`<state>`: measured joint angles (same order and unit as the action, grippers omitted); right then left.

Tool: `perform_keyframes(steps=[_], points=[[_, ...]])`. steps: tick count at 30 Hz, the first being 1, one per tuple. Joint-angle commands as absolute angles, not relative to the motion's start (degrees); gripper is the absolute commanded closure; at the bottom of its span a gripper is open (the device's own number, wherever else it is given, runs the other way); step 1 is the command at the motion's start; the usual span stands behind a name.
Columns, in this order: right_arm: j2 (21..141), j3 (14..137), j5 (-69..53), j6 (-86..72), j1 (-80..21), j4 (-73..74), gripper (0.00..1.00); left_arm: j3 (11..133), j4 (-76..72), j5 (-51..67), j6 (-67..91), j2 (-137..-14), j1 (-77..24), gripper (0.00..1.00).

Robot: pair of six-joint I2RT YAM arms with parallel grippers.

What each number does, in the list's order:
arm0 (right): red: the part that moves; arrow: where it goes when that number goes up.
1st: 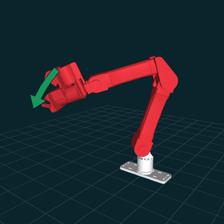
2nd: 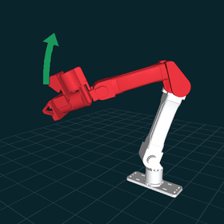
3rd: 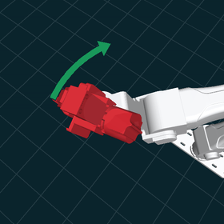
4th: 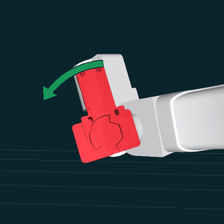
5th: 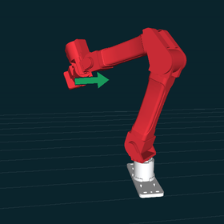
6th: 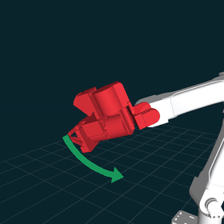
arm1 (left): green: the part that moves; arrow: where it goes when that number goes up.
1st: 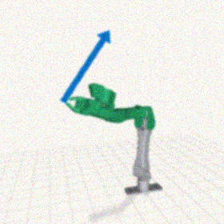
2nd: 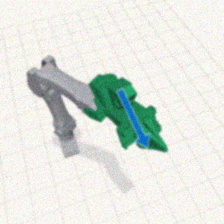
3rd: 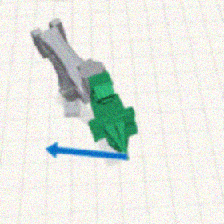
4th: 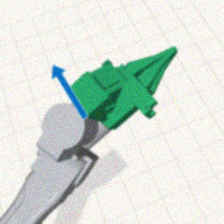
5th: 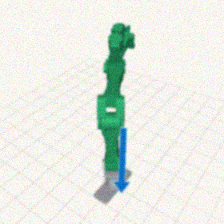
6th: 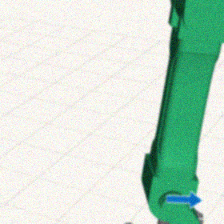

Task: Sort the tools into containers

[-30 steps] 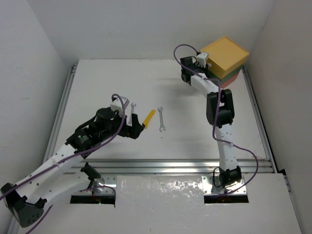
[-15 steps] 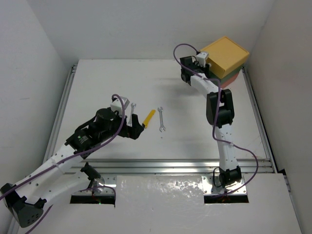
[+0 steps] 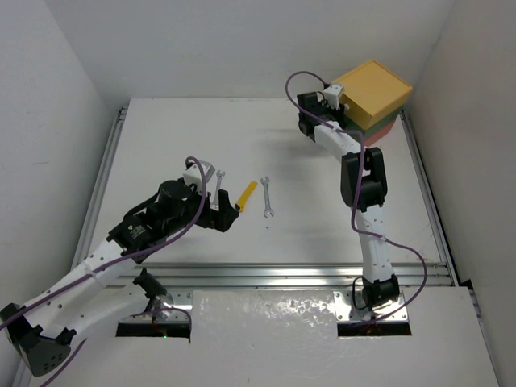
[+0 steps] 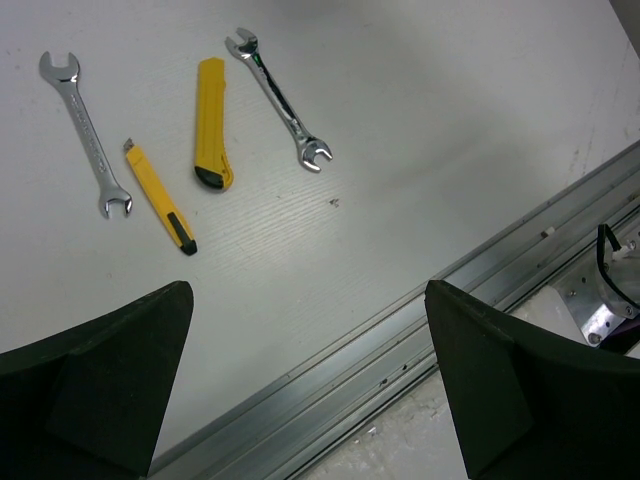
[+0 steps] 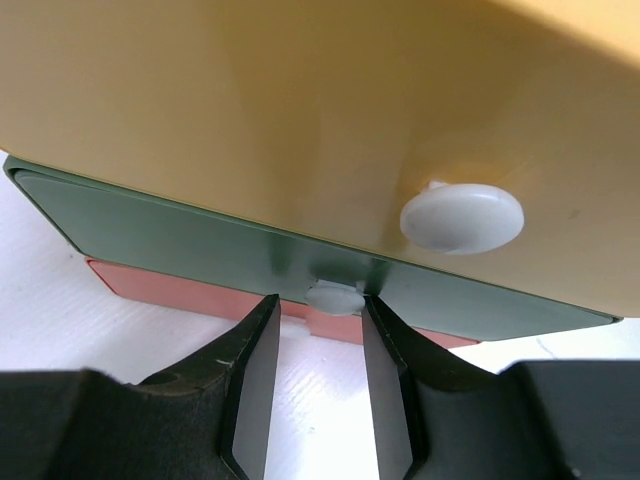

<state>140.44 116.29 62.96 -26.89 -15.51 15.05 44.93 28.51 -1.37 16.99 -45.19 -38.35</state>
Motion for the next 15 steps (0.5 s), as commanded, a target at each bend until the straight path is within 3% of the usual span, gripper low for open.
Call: perform_keyframes(steps=[1, 6, 15], points=[[138.2, 117.2, 64.7, -25.6, -15.7, 11.1, 0.61, 44.8, 26.1, -0.9, 16.5, -43.9, -39.1, 0.00], [137.6, 116.8, 64.5, -25.0, -15.8, 9.8, 0.63, 44.7, 26.0, -0.8, 16.5, -43.9, -39.5, 0.00], [138.2, 117.5, 64.6, -23.4, -16.2, 8.6, 0.78, 44.7, 26.0, -0.6, 16.5, -43.5, -39.6, 0.00]])
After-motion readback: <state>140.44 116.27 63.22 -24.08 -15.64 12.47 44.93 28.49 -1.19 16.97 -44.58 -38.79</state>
